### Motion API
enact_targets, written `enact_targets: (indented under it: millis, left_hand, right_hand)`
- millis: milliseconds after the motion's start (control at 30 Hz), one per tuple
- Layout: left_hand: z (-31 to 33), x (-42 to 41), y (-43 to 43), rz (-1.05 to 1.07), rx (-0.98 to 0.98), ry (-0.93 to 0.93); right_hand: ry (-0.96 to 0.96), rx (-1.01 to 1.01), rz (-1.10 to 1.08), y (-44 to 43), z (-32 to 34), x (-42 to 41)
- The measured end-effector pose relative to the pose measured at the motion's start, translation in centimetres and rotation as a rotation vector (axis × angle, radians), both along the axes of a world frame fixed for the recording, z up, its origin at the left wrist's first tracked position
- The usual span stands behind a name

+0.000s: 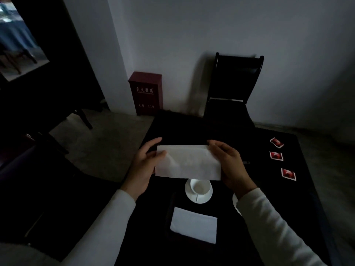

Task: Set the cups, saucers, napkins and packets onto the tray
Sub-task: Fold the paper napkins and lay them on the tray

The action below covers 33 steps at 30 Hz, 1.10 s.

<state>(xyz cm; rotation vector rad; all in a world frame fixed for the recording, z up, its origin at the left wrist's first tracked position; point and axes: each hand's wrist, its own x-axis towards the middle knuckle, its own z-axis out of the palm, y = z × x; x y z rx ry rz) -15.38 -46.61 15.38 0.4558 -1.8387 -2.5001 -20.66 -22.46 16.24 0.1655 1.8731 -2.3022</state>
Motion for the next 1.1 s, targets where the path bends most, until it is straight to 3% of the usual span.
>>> enact_targets:
  millis: [233,400,700,1100]
  left_hand:
    - [-1.7,1.5,0.9,0.128,-0.104,-0.075]
    - [-5.0,4.1,1.5,0.062,-0.175,-0.109]
    - [-9.2,7.6,1.9,-0.034,-0.423,-0.138]
    - [-8.3,7.4,1.8,-0.159,-0.498,-0.075]
  right_hand:
    - [-0.128,-0.056,0.212,3.1,-0.3,3.5]
    - [-0.164,0.023,0.109,3.4,-2.6,6.6]
    - [-0.055,0.324,0.034,4.5,-8.0,10.2]
    - [0.053,0.494,0.118,5.9,-7.9,9.7]
